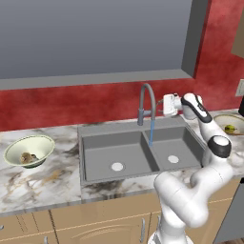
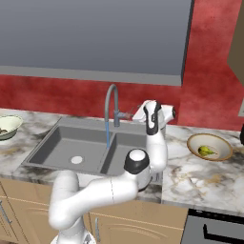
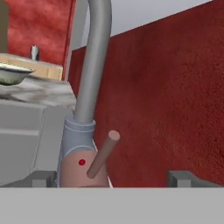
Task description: Pick the mushrooms from the sink and place them in one bowl. Place the pear in the other bowl. Then turn off the sink faucet.
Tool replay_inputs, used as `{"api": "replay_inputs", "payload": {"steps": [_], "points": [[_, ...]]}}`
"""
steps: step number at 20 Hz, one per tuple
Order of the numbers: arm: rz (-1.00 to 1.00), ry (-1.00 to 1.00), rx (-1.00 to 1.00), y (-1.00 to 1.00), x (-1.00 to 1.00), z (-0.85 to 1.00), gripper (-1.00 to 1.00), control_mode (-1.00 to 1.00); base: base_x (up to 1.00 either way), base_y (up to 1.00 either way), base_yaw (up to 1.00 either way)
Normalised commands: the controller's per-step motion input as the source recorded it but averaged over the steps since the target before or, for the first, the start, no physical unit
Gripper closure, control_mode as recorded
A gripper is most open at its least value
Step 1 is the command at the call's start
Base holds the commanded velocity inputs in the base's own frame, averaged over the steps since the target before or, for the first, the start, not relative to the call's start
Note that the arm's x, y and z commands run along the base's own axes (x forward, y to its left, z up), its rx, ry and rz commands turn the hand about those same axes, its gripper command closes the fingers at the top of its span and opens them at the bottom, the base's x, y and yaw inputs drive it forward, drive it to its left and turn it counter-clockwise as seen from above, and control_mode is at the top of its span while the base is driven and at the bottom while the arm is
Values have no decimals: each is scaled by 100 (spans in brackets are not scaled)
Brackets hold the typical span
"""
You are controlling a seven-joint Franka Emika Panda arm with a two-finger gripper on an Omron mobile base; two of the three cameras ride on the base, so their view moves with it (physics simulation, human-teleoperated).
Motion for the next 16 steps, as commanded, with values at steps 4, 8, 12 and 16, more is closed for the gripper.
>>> {"api": "replay_inputs", "payload": {"steps": [4,8,12,16], "points": [[4,4,0,0,36,-14,-100,-100,0,0,0],[8,0,0,7,17,-4,-100,-100,0,0,0],[9,0,0,32,0,0,-100,-100,0,0,0],[6,0,0,46,0,0,-100,-100,0,0,0]]}}
